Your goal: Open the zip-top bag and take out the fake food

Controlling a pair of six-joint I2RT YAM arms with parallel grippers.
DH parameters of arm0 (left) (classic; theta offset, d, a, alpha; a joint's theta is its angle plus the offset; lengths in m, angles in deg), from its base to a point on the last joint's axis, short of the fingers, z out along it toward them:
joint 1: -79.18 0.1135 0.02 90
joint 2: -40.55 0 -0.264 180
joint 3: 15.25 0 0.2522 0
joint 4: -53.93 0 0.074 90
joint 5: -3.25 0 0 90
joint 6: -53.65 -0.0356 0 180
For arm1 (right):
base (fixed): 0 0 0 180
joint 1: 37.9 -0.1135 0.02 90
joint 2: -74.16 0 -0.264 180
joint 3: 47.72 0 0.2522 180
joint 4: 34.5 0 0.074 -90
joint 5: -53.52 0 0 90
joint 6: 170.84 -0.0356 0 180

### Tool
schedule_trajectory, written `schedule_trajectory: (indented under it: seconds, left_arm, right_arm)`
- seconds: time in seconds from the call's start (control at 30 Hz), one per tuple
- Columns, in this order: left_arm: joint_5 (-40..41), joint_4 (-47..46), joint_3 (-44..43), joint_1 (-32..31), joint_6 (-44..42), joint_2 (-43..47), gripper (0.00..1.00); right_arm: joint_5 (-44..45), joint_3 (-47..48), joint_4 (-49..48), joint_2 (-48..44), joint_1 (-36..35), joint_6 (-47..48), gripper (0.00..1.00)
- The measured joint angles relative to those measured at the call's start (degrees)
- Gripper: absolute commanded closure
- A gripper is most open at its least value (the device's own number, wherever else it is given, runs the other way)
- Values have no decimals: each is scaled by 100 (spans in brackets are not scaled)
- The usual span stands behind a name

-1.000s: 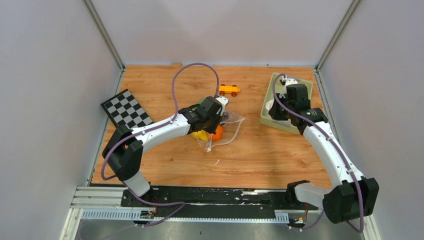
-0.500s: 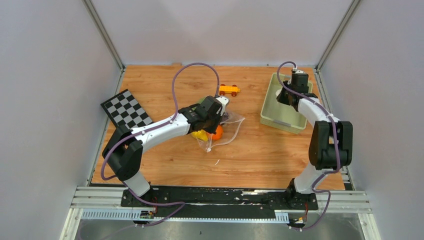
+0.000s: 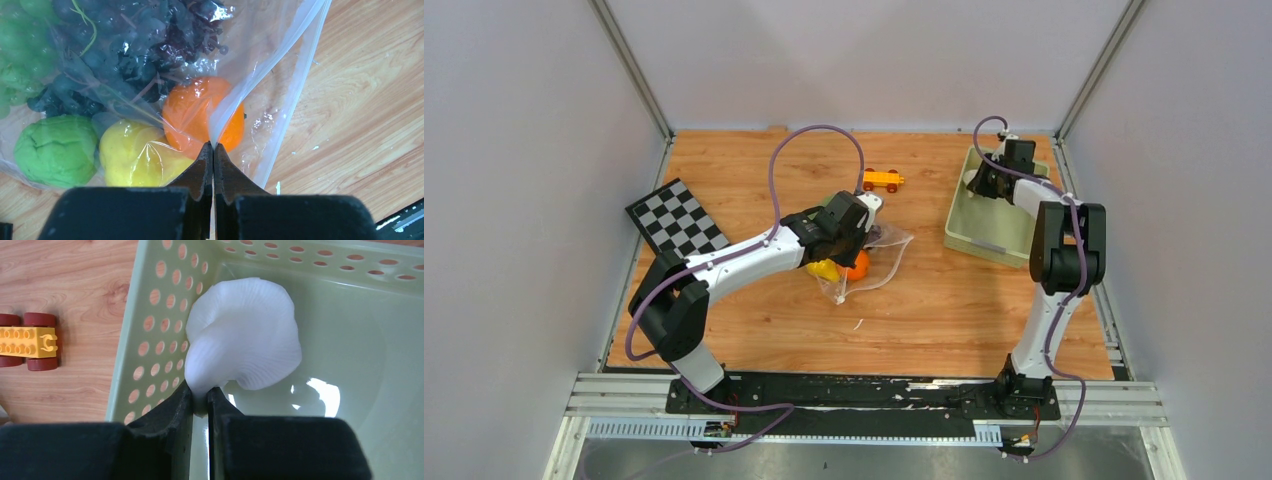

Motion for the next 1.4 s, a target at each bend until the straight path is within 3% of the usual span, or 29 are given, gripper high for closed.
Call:
schedule_trajectory:
  seconds: [0.1,0.17,0.37,0.57,1.0,1.1,1.2,1.4]
  left_arm:
    - [-17,15,0,0,-15,0,100]
    - [-28,20,-2,0,-20,0,100]
    - [-39,33,-22,0,-28,0,100]
    - [-81,37,-22,0,-31,0,100]
    - [-326,33,-22,0,-11,-7,100]
    - [-376,33,-22,0,0,-11,100]
    - [-387,33,-22,0,9,-11,100]
    - [-396,31,-24,7,7,-11,100]
  right_arm:
    - [-116,57,-7,90,-9,9,58]
    - [-125,59,4,90,-9,57,48]
    - [-31,24,90,-33,-9,142,34]
    - [131,-529,258,-1029,-35,127,22]
    - [-57,-2280,387,-3729,-1036,-629,12]
    - [-127,-2706,413,-4251,-1467,-885,11]
    - [-184,-3217,348,-4715,-1980,-1193,2]
    - [-35,-4437,-232,-5383,-3195,-1755,2]
